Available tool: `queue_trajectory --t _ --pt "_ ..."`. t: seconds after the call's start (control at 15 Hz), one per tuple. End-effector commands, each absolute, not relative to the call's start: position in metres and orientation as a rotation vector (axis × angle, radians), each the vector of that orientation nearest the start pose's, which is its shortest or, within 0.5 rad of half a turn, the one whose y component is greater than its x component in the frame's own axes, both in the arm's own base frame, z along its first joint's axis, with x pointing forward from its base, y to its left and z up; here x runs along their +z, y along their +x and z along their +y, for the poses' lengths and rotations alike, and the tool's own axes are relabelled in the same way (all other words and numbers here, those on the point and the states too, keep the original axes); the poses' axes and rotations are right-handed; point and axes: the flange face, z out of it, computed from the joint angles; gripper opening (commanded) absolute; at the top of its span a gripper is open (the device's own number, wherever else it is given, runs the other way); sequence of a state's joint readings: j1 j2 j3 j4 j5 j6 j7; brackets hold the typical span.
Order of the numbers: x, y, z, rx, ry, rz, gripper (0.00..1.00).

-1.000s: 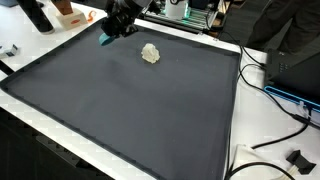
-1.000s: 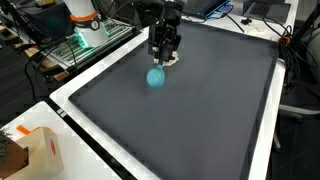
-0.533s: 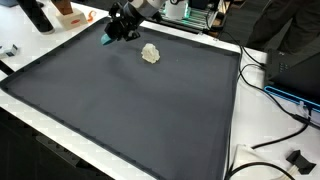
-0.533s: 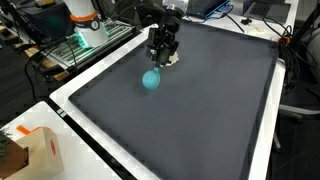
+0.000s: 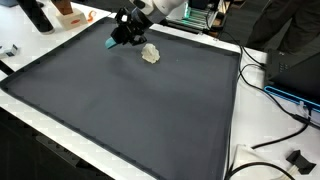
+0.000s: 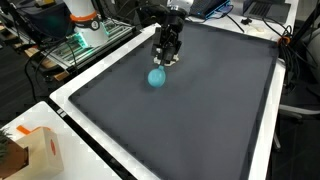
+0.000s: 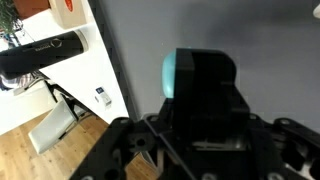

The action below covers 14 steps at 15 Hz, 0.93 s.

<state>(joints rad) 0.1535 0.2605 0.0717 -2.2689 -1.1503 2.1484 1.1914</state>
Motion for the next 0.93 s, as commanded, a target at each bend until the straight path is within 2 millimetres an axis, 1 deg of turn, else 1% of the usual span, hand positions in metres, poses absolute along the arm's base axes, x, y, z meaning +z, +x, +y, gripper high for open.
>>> queue_trajectory --t 0.0,0.27,0.53,0.87 --pt "0.228 0.507 0.095 0.366 2.269 -0.073 0.25" --pt "0.227 0.504 0.109 0.377 2.258 -0.021 0.25" --pt "0.227 0.499 0.115 0.376 2.254 0.003 0.25" --pt "0.232 0.491 0.123 0.353 2.293 0.046 0.25"
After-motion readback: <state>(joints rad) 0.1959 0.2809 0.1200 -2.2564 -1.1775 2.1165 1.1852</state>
